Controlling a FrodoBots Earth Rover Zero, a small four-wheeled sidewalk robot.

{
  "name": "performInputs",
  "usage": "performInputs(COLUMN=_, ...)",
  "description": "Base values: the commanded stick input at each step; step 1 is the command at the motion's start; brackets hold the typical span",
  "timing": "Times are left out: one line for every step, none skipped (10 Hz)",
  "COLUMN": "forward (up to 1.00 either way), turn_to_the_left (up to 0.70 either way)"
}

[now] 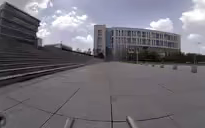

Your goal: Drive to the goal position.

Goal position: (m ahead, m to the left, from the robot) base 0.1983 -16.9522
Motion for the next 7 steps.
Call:
performInputs(forward=0.70, turn_to_the_left=0.00)
performInputs(forward=0.70, turn_to_the_left=0.00)
performInputs(forward=0.70, turn_to_the_left=0.00)
performInputs(forward=0.70, turn_to_the_left=0.00)
performInputs(forward=0.70, turn_to_the_left=0.00)
performInputs(forward=0.70, turn_to_the_left=0.00)
performInputs(forward=0.70, turn_to_the_left=0.00)
